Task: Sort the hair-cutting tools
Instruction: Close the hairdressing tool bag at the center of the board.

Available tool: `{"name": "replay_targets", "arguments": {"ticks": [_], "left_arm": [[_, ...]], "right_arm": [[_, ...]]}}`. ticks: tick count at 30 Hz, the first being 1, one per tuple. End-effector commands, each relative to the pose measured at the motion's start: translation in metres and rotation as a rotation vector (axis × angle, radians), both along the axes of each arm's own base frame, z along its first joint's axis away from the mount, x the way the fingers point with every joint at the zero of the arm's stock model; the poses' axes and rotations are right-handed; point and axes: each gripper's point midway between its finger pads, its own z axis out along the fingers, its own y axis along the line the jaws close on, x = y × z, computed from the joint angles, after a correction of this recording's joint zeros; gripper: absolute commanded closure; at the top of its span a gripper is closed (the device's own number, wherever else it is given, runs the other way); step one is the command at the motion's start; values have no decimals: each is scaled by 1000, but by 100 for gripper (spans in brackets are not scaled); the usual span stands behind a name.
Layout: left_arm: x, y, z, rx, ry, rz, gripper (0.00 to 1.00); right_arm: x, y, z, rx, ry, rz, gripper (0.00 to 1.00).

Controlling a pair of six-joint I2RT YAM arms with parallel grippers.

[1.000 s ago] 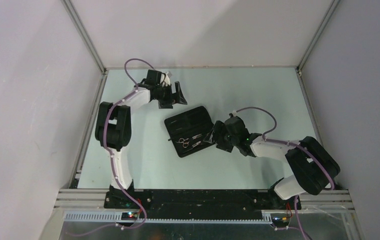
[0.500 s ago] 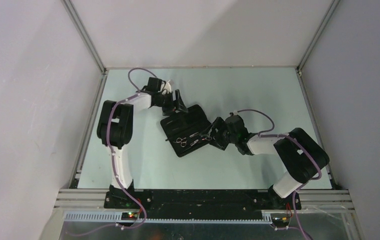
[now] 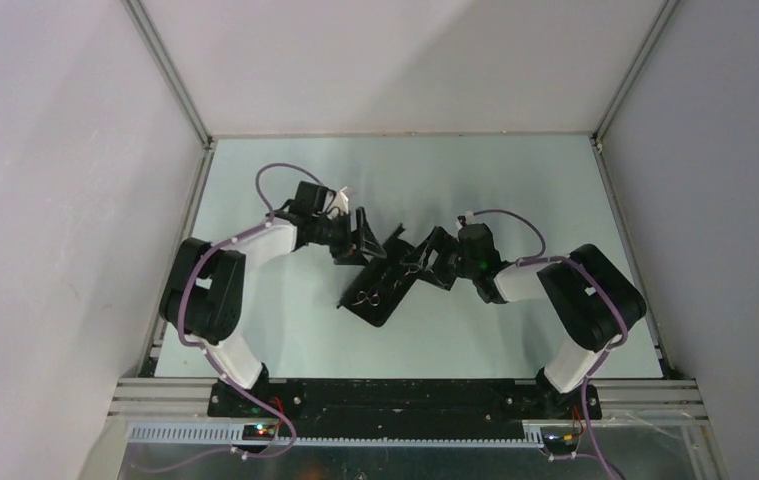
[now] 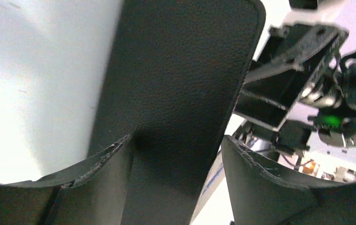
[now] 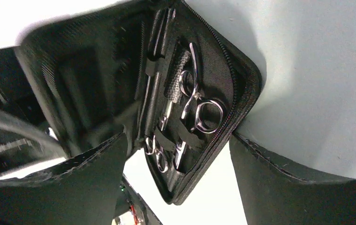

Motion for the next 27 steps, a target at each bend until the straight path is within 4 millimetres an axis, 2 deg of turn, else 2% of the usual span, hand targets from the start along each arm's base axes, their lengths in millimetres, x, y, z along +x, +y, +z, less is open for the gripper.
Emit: {"name": "replay_targets", "arguments": {"ticks": [1,6,7,8,9,10,12,16,18,24,27], "left_arm": [[-39,-29,12,-81,64,-66,27],[-51,-41,9,-110,69,-56,27],[-51,-41,10,-108,69,-42,27],[-52,-40,7,-103,73,-34,27],[-51,-39,6,-94,73,-19,27],[-52,-38,3,-86,78,-11,27],[-52,-35,-3,-69,92,10,28],[-52,-30,-16,-27,129,56,31],[-51,-28,-21,-8,141,80,35],[-52,-25,-33,32,174,111,65],[-54,-25,-36,42,188,116,69]], "right_arm": [[-6,8,-10,22,6,72,15],[-4,14,4,145,-10,40,11],[-7,11,1,165,18,19,9],[-4,12,8,200,-9,12,9],[-8,8,4,216,19,-9,7],[-5,8,10,244,-6,-14,5],[-8,6,8,263,4,-20,4],[-13,1,5,263,11,-30,8],[-13,-8,2,246,11,-75,10],[-22,-18,2,212,2,-81,13],[-25,-20,4,207,-6,-81,14]]}}
